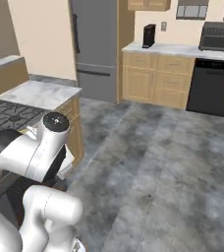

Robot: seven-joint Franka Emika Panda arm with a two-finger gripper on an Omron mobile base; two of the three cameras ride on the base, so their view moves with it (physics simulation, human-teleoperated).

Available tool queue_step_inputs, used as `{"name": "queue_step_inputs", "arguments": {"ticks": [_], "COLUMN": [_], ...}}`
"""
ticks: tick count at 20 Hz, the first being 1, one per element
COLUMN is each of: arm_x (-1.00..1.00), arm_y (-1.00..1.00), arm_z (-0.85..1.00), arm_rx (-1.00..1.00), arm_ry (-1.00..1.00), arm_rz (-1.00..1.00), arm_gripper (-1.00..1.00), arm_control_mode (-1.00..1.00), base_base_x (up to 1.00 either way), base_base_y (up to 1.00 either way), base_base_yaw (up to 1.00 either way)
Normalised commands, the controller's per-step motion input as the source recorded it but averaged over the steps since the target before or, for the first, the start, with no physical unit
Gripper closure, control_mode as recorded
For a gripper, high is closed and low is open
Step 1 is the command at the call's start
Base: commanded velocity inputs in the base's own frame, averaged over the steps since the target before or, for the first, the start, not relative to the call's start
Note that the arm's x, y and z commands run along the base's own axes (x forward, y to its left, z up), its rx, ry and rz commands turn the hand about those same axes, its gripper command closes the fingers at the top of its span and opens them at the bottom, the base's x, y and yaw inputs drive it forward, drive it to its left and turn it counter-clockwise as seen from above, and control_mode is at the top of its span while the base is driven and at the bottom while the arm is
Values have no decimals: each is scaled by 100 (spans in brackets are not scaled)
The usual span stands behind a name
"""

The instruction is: Pick the cup and bowl from the counter and place them on the counter next to the sink.

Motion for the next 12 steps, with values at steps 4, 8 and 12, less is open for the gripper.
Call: {"name": "queue_step_inputs", "arguments": {"ticks": [4,8,12], "arm_x": [0,0,0], "arm_y": [0,0,0], "arm_z": [0,0,0], "arm_rx": [0,0,0], "arm_ry": [0,0,0], "arm_rz": [0,0,0], "arm_gripper": [100,100,100], "arm_control_mode": [100,100,100], "base_base_x": [0,19,95], "base_base_y": [-21,-6,10], "base_base_yaw": [-71,-58,-10]}}
